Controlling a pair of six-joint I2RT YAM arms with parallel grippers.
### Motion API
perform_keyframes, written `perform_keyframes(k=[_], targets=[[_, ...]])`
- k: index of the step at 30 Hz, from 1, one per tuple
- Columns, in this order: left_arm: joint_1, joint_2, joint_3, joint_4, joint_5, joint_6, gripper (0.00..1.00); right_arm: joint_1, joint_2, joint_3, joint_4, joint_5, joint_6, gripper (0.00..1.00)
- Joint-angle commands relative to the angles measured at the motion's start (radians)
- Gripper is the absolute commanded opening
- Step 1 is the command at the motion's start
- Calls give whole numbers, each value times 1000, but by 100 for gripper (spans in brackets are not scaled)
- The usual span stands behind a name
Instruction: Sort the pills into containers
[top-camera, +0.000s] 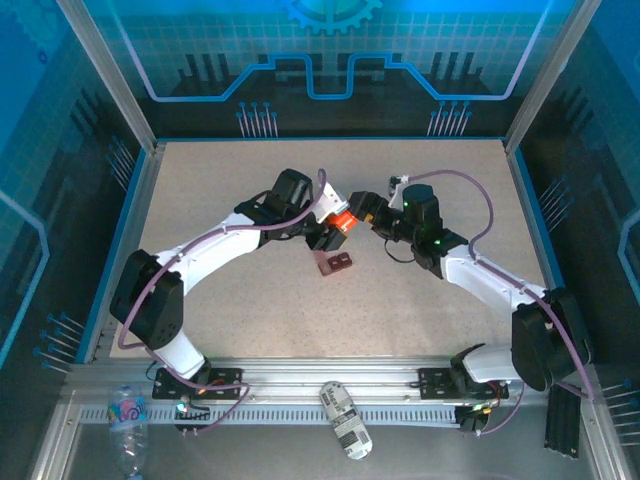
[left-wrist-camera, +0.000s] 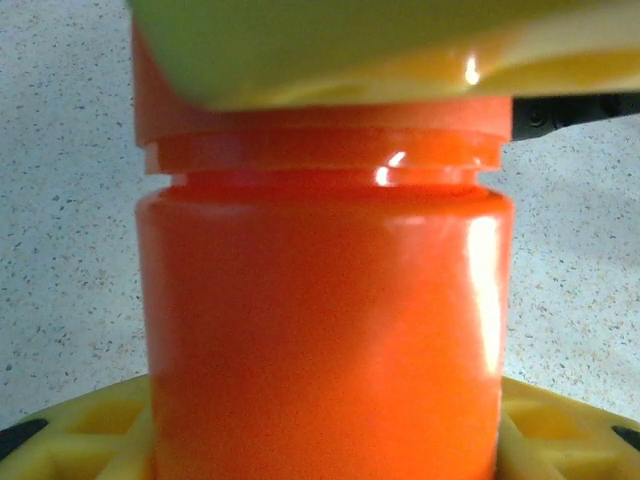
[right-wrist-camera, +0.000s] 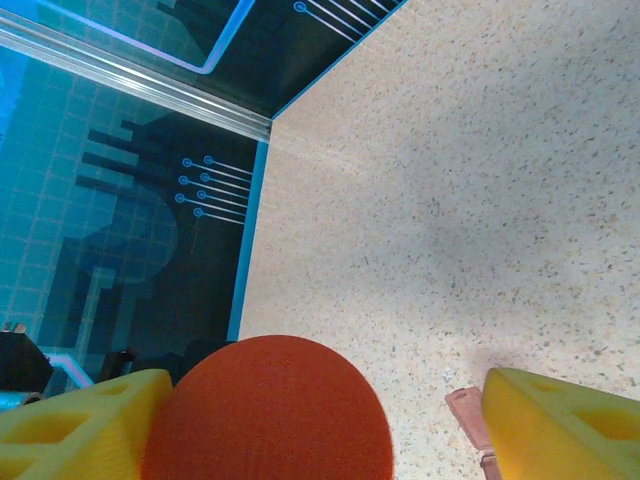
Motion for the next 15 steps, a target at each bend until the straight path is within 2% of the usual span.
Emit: perform_keyframes(k=[1, 4, 6, 8, 11, 15], targets=[[-12, 2, 42, -1, -8, 18, 0, 14, 18, 26, 29, 11, 20, 74], [-15, 5, 44, 2, -5, 16, 0, 13, 24, 25, 32, 4, 18, 61], [-15, 7, 47, 2, -2, 12, 0, 12, 23, 22, 65, -2, -1, 46], [-14, 7, 49, -2, 11, 9, 0, 4, 23, 12, 96, -22, -33, 39], [-7, 7, 65, -43, 62, 11, 0, -46, 54, -3, 211, -165, -131, 34], [34, 13, 112, -158, 245, 17, 0, -137, 90, -71, 457, -435, -319, 35]])
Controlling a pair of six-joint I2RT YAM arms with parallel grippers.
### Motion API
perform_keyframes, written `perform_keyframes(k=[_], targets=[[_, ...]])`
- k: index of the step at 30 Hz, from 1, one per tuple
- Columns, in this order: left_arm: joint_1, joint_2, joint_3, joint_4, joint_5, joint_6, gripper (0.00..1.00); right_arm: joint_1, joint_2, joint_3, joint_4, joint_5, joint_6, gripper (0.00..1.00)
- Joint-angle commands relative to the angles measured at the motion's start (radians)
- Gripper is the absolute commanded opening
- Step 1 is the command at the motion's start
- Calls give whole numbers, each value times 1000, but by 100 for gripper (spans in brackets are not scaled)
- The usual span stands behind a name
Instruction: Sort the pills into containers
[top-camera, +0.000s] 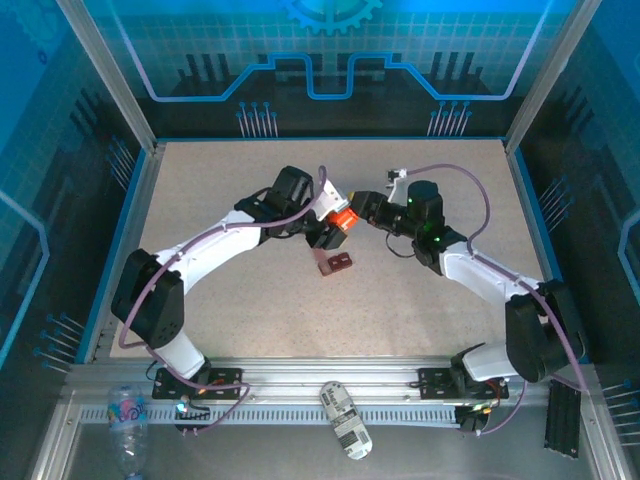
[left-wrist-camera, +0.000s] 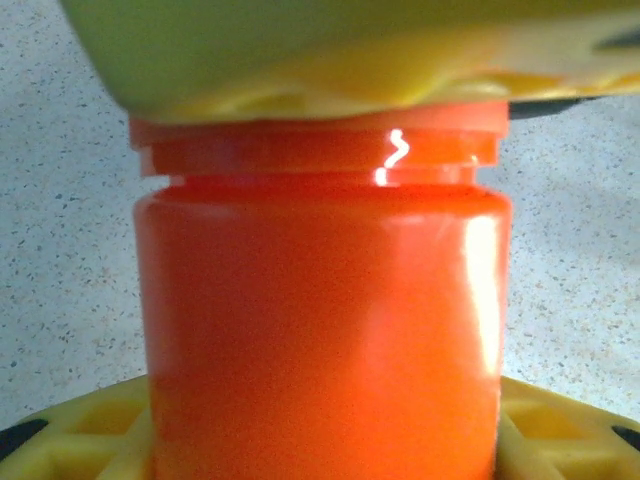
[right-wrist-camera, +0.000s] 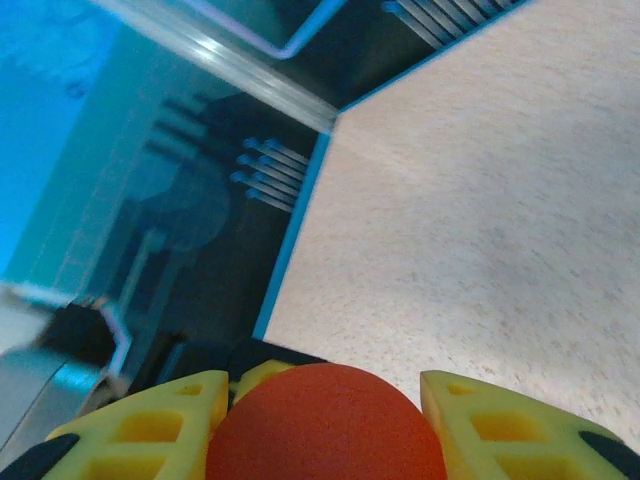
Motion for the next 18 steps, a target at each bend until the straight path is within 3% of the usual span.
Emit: perform_keyframes(k=[1, 6, 9, 13, 14, 16, 18], targets=[[31, -3, 57, -108, 238, 15, 0, -81, 31, -61, 260, -257, -211, 35], [78, -16, 63, -155, 413, 10, 0, -107, -5, -10, 64, -342, -393, 36], [80, -10, 65, -156, 415, 7, 0, -101, -25, -1, 12, -310, -425, 35], [79, 3, 50, -101, 380, -29, 0, -100, -8, -7, 83, -294, -325, 40], [79, 3, 45, -84, 368, -41, 0, -99, -3, -19, 129, -279, -270, 44], [80, 1, 39, -64, 336, -52, 0, -98, 15, -35, 213, -259, -161, 70], [79, -1, 33, -45, 290, -55, 0, -93, 11, -71, 293, -187, -36, 79]])
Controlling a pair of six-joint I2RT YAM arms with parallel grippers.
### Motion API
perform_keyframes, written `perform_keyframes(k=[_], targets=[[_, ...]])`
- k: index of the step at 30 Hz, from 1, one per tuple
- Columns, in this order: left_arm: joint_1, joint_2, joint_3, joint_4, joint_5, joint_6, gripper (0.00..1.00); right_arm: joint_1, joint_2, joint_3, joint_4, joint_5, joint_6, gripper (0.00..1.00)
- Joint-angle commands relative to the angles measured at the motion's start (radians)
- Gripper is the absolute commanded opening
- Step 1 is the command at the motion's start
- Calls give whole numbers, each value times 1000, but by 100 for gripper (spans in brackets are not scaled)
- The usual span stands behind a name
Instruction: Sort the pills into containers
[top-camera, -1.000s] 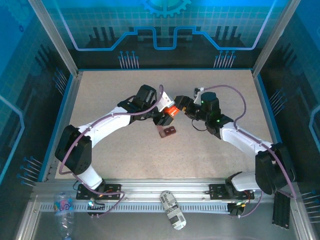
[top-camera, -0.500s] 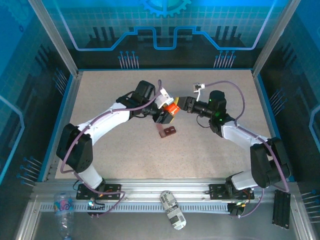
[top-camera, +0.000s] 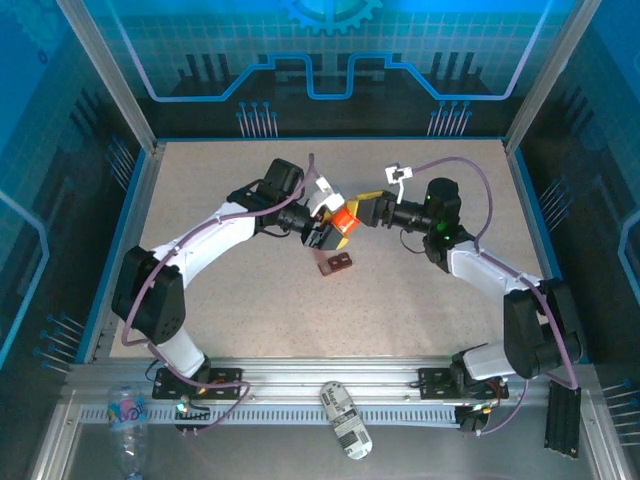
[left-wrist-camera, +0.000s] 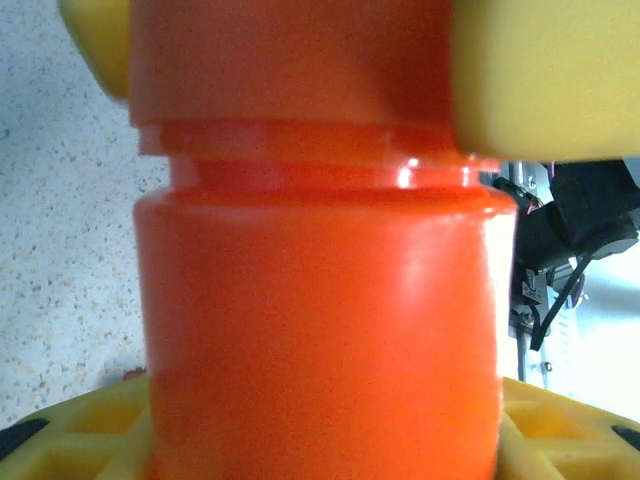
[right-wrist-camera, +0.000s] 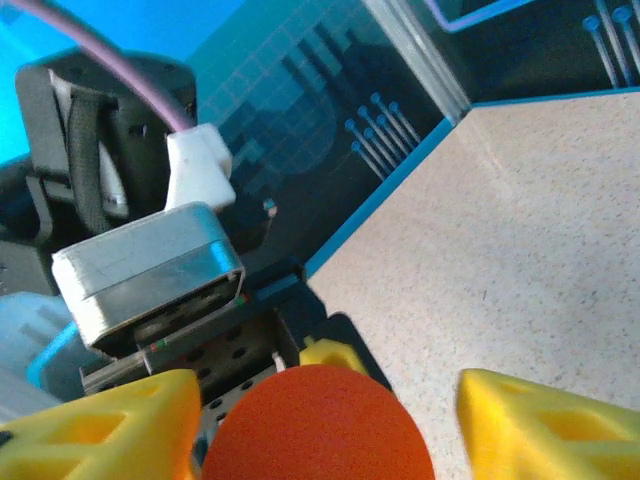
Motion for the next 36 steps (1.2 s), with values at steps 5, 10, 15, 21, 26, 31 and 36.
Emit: perform_keyframes(k=[5, 10, 15, 21, 26, 31, 36], targets=[[9, -30, -8, 56, -146, -23, 0, 18, -28, -122, 151, 328, 353, 82], [-18, -41, -20, 68, -253, 17, 0, 90, -78, -96, -3, 457, 328, 82], [-33, -30, -18, 67, -274, 26, 0, 137, -64, -35, -96, 494, 288, 83], [-50, -25, -17, 73, -279, 26, 0, 156, -16, -16, -84, 501, 305, 80], [-54, -27, -20, 74, -280, 25, 0, 157, 2, -6, -75, 498, 313, 72], [-54, -28, -21, 80, -275, 20, 0, 153, 11, -6, -59, 486, 310, 49], [-53, -25, -23, 80, -253, 11, 0, 127, 12, -11, -34, 425, 261, 35]])
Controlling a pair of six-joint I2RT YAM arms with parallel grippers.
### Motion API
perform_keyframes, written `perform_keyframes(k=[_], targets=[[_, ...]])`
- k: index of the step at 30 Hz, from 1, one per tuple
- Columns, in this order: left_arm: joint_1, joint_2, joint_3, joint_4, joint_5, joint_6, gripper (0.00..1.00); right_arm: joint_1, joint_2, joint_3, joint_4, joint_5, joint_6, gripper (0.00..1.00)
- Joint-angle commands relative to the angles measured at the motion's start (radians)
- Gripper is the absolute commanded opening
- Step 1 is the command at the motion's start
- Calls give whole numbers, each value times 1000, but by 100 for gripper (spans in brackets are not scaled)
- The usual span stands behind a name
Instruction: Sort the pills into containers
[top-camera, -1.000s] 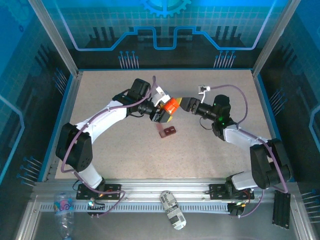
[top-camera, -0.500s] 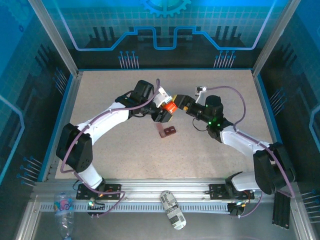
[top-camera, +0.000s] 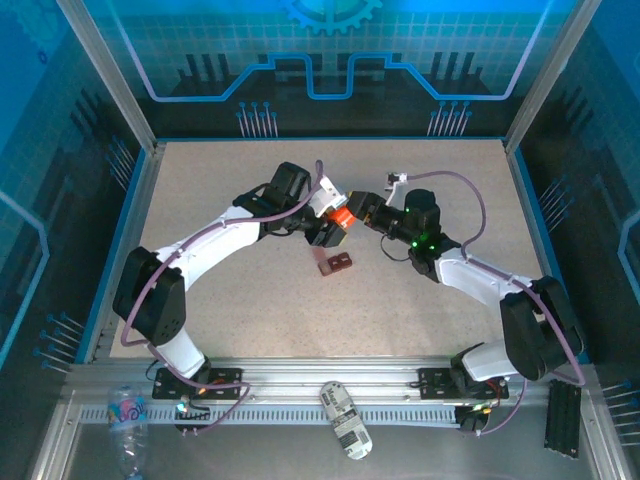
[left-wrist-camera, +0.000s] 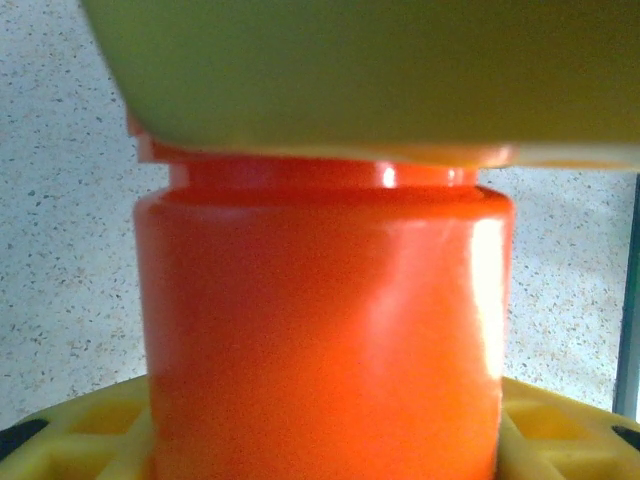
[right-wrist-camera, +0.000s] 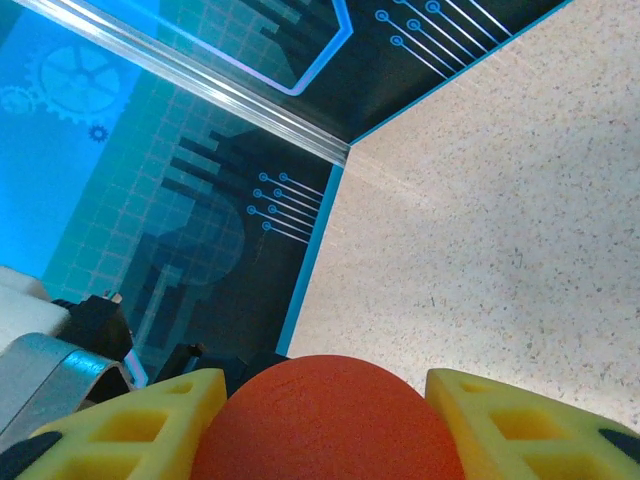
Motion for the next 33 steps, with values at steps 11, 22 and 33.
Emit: perform_keyframes(k=[11, 22, 33], targets=[[65, -48, -33, -14, 334, -40, 0, -233, 44, 40, 90, -491, -449, 33], [76, -16, -32, -21, 417, -59, 0, -262, 53, 45, 97, -490, -378, 34], [79, -104, -113, 65, 57, -96, 0, -162, -2, 73, -699, 282, -580, 38]])
